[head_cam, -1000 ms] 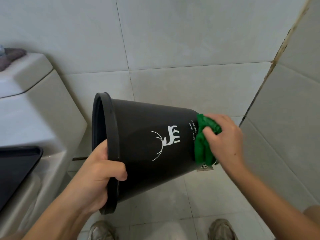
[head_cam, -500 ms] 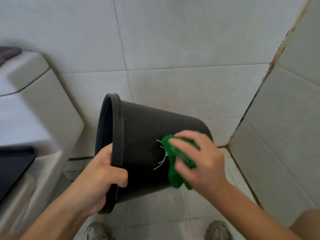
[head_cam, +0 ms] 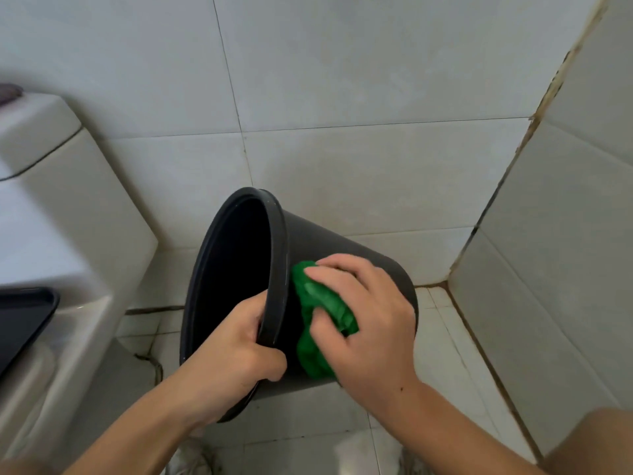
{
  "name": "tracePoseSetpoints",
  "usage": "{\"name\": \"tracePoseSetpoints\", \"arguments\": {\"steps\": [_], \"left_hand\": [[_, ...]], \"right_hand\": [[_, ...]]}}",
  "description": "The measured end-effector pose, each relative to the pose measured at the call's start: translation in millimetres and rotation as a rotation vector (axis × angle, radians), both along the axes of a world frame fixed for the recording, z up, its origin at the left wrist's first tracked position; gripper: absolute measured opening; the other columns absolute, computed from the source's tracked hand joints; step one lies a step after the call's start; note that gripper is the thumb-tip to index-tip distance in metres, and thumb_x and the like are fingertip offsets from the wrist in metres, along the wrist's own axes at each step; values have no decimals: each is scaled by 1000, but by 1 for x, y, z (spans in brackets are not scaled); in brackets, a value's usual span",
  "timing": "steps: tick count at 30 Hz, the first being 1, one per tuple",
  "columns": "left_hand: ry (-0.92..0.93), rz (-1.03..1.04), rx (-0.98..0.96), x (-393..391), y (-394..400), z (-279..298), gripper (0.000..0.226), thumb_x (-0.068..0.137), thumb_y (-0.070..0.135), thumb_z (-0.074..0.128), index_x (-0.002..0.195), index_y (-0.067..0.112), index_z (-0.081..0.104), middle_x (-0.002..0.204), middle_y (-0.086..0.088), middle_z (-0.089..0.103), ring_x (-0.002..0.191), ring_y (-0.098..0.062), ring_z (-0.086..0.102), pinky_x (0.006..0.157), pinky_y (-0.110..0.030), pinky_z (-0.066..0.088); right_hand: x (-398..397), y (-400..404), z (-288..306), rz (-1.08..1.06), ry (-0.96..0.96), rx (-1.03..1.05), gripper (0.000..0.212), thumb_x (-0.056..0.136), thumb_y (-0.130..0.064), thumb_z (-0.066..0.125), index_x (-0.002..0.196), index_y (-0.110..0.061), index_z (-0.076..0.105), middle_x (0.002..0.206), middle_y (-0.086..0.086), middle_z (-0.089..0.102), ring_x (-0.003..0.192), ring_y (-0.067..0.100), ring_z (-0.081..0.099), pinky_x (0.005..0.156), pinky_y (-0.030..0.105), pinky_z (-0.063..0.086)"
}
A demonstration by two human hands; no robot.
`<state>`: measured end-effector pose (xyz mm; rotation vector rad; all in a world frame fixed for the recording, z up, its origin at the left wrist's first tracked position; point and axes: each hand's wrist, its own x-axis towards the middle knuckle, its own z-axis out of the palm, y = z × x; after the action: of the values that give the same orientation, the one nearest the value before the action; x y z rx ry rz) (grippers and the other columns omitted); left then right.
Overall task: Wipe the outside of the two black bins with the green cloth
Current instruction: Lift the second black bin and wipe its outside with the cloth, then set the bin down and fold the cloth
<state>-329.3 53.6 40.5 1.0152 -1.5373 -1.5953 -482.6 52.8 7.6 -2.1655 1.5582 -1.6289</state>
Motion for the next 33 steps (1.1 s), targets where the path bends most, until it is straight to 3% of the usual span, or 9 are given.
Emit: {"name": "tracePoseSetpoints", "arguments": {"steps": [5, 8, 10, 13, 17, 20, 27, 30, 33], "left_hand": [[-16, -36, -51, -5, -5, -5, 35, 61, -12, 58, 80, 16, 66, 70, -10, 59, 63, -19, 59, 57, -26, 49], [-66, 61, -91, -4, -9, -3, 34, 72, -14, 68, 95, 10, 70, 87, -13, 73, 80, -21, 71, 69, -26, 58], [-179, 107, -158, -5, -12, 0, 36, 80, -15, 66, 102, 13, 68, 93, -4, 76, 84, -16, 72, 70, -22, 57], [-282, 118, -272, -11, -19, 0, 39, 85, -8, 64, 102, 27, 67, 95, 15, 74, 87, -3, 70, 71, -13, 53], [-366, 112, -369, -23, -35, -9, 41, 86, -1, 67, 96, 38, 59, 88, 33, 68, 87, 11, 64, 68, -3, 46], [-444, 82, -401, -34, -51, -21, 39, 86, 2, 68, 100, 37, 59, 88, 21, 70, 89, 9, 63, 71, -4, 47], [-753, -123, -545, -78, -90, -69, 36, 93, 9, 60, 126, 21, 55, 114, 3, 65, 105, -12, 62, 88, -23, 52], [-946, -256, -602, -93, -103, -105, 37, 95, 11, 55, 131, 20, 50, 115, -3, 65, 103, -20, 63, 88, -35, 53], [-1131, -388, -706, -106, -113, -144, 42, 93, 8, 53, 133, 20, 46, 113, -7, 67, 98, -23, 65, 82, -37, 53]], "right_hand": [[-18, -6, -12, 63, 174, -191, 31, 77, -12, 61, 105, -10, 74, 108, 6, 69, 95, 22, 64, 80, 26, 52], [-41, -20, -18, -61, 278, -68, 34, 78, -19, 57, 109, -17, 73, 109, 2, 68, 93, 21, 64, 71, 27, 50], [-58, -29, -19, -210, 248, 174, 35, 80, -25, 54, 111, -24, 71, 109, -3, 67, 92, 20, 62, 67, 26, 45], [-88, -42, -20, -334, 30, 507, 32, 84, -19, 59, 114, -29, 68, 112, -7, 66, 90, 13, 54, 71, 27, 37], [-105, -43, -15, -380, -116, 473, 32, 84, -15, 60, 110, -31, 69, 108, -10, 66, 91, 9, 54, 75, 28, 42], [-112, -44, -18, -407, -87, 493, 32, 84, -16, 60, 111, -31, 68, 107, -10, 65, 88, 9, 52, 72, 27, 39], [-140, -43, -31, -480, -5, 615, 29, 87, -21, 60, 114, -31, 66, 104, -6, 65, 85, 13, 53, 72, 29, 40], [-152, -39, -37, -504, 0, 658, 30, 88, -21, 61, 115, -30, 66, 106, -6, 64, 84, 13, 53, 71, 30, 44], [-158, -36, -46, -508, 14, 693, 30, 88, -22, 61, 115, -31, 65, 110, -6, 65, 85, 12, 51, 73, 31, 45]]}}
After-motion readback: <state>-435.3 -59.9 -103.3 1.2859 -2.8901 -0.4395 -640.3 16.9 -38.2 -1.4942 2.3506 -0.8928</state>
